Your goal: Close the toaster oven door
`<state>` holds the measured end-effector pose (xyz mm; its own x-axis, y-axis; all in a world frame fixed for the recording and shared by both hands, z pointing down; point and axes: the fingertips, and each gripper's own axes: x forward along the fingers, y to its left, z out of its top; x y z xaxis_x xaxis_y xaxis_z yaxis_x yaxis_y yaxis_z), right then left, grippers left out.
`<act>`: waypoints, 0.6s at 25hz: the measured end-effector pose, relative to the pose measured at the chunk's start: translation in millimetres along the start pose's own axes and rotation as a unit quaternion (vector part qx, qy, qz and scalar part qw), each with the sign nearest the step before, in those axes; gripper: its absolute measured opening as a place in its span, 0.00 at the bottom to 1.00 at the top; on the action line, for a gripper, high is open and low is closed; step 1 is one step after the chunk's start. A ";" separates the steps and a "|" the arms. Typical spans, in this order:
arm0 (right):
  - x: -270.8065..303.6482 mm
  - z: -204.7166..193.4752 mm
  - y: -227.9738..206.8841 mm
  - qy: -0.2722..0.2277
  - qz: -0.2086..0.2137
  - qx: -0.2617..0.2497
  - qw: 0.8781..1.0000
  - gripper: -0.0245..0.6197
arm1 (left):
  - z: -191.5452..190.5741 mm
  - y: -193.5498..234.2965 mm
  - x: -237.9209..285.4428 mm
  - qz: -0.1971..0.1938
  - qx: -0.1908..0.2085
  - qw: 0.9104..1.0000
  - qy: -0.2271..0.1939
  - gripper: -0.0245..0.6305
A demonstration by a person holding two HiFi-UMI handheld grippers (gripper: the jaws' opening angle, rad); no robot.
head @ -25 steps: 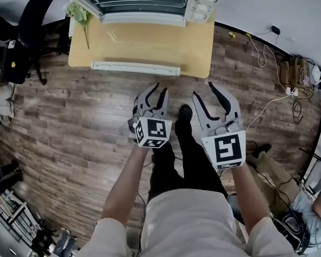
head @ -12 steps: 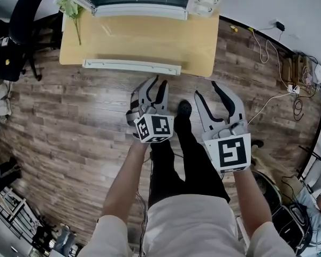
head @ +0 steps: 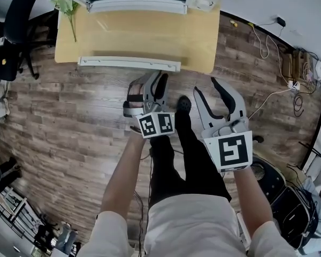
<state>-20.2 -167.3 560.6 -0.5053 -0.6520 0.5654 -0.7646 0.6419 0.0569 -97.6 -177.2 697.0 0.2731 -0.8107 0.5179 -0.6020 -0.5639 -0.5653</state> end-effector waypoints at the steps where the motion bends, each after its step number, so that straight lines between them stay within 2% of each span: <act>1: 0.0 -0.3 0.2 0.000 0.000 0.000 1.000 0.29 | 0.2 -0.9 1.0 0.001 0.007 1.000 -0.001 0.19; 8: 0.2 -2.2 -1.7 0.000 -0.002 0.004 1.000 0.29 | -2.0 2.4 4.8 0.036 0.044 0.998 0.001 0.19; 15: -0.7 -4.0 -4.8 0.004 -0.004 0.007 1.000 0.29 | -2.6 3.0 7.2 0.044 0.048 0.998 0.004 0.19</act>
<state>-14.6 -168.3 563.2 -0.4958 -0.6540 0.5714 -0.7746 0.6305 0.0496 -99.4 -184.3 700.7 0.2158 -0.8567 0.4685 -0.5494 -0.5032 -0.6670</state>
